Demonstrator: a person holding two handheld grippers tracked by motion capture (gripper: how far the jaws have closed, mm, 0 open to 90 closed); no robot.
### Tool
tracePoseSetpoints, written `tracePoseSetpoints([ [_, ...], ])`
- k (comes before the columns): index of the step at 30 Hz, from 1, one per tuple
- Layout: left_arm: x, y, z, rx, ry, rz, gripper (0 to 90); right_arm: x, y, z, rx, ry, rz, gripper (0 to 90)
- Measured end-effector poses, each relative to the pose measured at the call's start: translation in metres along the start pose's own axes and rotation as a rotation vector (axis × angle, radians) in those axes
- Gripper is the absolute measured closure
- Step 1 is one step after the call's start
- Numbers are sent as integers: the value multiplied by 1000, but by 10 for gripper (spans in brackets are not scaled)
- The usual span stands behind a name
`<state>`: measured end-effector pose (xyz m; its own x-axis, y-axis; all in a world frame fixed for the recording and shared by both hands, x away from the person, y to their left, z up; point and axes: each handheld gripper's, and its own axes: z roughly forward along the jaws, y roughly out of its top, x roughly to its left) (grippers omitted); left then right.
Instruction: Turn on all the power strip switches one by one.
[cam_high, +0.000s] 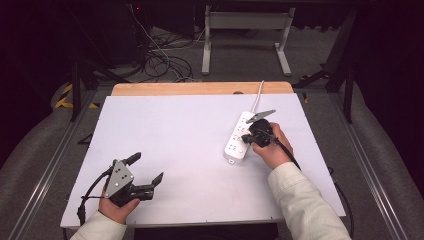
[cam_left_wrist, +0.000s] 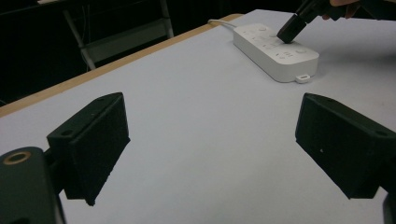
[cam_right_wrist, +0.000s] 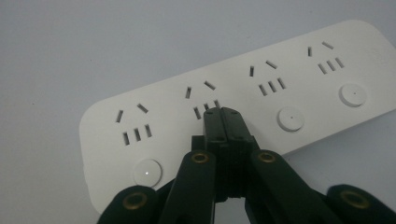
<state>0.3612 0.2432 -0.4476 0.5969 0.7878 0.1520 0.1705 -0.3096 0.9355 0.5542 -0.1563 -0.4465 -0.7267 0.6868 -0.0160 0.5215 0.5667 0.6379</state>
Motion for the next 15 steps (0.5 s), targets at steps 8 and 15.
tracePoseSetpoints([
  [8, 0, 0, 0, 1, -2, 1, 102, 2, 0, 1, 6, -10, 5, 900],
  [15, 0, 0, 0, -1, -3, -7, 102, 1, 0, 2, 9, -12, 16, 900],
])
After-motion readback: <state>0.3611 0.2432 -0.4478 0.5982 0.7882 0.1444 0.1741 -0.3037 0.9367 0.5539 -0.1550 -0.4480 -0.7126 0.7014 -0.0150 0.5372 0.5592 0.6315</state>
